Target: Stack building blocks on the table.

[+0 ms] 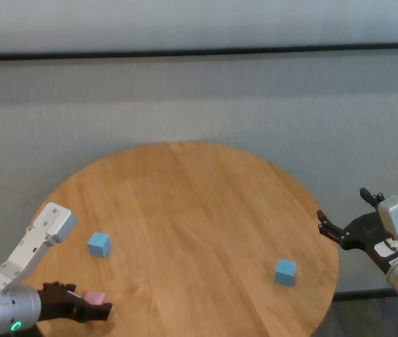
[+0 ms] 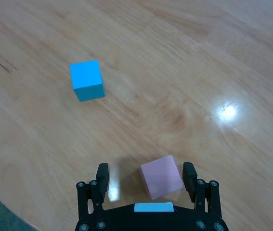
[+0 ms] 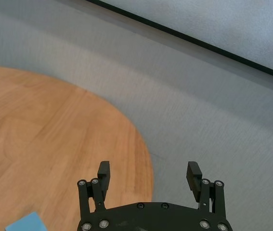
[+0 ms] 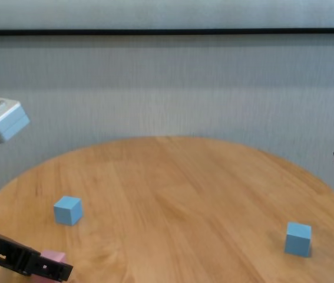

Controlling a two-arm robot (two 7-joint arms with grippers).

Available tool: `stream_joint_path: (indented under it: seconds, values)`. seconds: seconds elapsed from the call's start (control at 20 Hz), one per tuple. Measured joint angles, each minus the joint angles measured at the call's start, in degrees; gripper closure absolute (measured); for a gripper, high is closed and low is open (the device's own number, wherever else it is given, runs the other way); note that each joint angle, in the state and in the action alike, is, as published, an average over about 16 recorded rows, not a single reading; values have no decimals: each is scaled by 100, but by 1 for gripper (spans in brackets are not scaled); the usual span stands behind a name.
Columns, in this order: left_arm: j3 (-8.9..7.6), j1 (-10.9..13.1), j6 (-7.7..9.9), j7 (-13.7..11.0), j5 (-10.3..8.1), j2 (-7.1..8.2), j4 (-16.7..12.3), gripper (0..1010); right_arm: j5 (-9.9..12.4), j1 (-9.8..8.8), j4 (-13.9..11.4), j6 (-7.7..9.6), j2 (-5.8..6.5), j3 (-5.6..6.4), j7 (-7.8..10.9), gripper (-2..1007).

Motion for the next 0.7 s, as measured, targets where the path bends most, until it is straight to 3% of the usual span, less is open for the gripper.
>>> stream_joint_path:
  seconds: [0.35, 0.7]
  values:
    - [-12, 9, -7, 7, 0, -9, 2, 97, 0, 0, 0, 0, 0, 0, 0, 4]
    - [-5, 8, -4, 7, -7, 2, -2, 309, 0, 0, 0, 0, 0, 0, 0, 4]
